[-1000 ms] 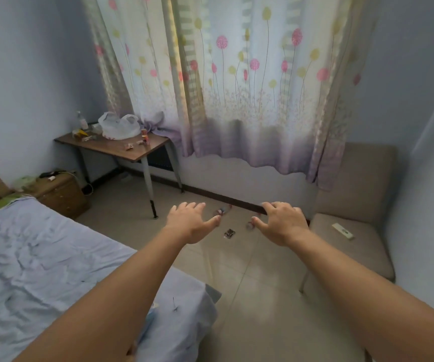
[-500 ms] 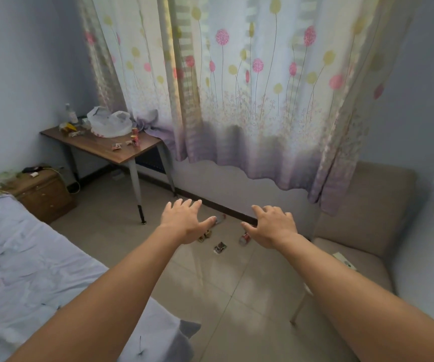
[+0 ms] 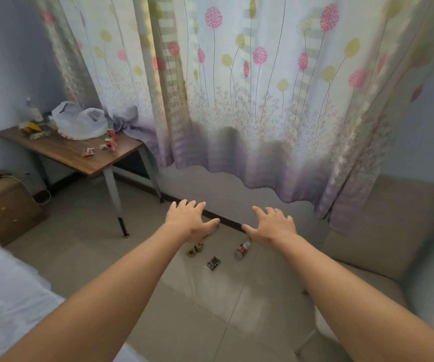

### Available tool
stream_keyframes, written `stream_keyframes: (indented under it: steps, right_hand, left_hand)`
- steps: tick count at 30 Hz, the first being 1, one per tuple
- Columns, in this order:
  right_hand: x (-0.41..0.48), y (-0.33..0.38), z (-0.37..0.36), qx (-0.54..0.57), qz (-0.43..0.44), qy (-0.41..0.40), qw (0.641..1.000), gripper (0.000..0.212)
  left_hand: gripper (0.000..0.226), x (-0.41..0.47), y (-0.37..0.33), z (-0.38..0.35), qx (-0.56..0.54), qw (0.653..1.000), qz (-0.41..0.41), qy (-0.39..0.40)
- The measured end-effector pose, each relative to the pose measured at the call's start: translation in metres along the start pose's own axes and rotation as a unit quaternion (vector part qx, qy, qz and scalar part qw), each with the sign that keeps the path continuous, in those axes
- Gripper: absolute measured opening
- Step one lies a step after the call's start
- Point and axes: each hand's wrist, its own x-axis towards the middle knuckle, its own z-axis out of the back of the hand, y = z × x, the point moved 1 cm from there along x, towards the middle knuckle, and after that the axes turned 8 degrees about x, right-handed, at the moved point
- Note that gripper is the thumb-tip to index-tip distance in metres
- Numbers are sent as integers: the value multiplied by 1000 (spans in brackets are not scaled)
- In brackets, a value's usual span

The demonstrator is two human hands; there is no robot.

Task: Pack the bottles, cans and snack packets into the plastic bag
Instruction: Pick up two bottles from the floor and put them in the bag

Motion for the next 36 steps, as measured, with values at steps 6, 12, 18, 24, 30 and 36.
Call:
stream_keyframes:
  steps: [6, 12, 18, 24, 30, 36]
  right_hand:
    - [79, 7, 6, 16, -24, -5, 1000, 82]
    - [142, -5, 0, 32, -63, 3, 997, 82]
    - [217, 1, -27, 21, -58, 18, 998, 83]
    - [302, -9, -50, 61, -79, 58, 993, 77]
    - [393, -20, -46, 91, -104, 96, 986, 76]
    - [452, -19, -57, 82, -106, 112, 985, 77]
  left_hand:
    - [84, 90, 13, 20, 6, 1000, -21, -7]
    - [82, 157, 14, 15, 1, 999, -50, -14]
    - [84, 231, 23, -8, 7, 998, -60, 8]
    - [86, 318, 30, -26, -7, 996, -71, 57]
    - [86, 403, 52, -28, 4, 993, -70, 100]
    - [85, 470, 66, -46, 13, 990, -77, 120]
